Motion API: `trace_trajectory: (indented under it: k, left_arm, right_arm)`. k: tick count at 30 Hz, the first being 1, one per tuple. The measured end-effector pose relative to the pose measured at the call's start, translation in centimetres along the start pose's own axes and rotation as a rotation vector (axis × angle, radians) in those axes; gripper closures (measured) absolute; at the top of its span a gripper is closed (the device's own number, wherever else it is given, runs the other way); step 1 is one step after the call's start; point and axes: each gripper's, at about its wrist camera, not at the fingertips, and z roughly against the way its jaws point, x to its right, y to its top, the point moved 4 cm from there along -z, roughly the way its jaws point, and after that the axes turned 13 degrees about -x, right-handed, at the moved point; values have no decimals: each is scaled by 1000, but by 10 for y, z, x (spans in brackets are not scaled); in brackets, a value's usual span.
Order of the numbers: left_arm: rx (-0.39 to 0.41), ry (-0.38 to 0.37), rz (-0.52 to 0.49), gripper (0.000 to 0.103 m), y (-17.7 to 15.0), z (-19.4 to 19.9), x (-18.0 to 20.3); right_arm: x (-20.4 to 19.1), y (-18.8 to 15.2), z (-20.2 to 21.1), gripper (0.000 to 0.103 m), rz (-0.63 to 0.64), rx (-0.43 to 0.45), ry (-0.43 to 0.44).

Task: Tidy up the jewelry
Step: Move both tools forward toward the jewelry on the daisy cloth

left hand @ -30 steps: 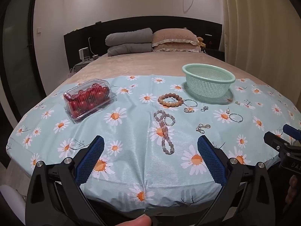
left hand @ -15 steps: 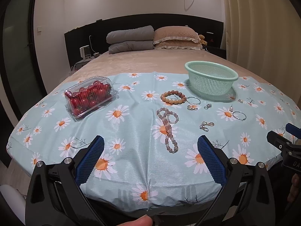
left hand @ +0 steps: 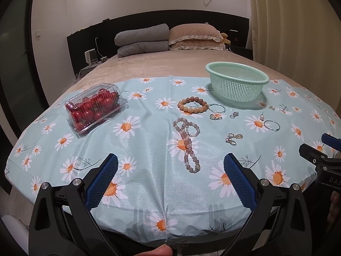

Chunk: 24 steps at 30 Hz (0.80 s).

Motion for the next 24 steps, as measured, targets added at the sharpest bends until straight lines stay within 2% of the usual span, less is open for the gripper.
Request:
trace_trajectory:
  k: [16,24]
  left_arm:
    - [-90,22,-18,6,17,-44,-1]
    - [-145,-3,-27,6,29,-73,4]
  right_arm:
    - [-2,26,-43,8,21,-85,-14]
    - [-1,40,-69,8,26,-137,-37]
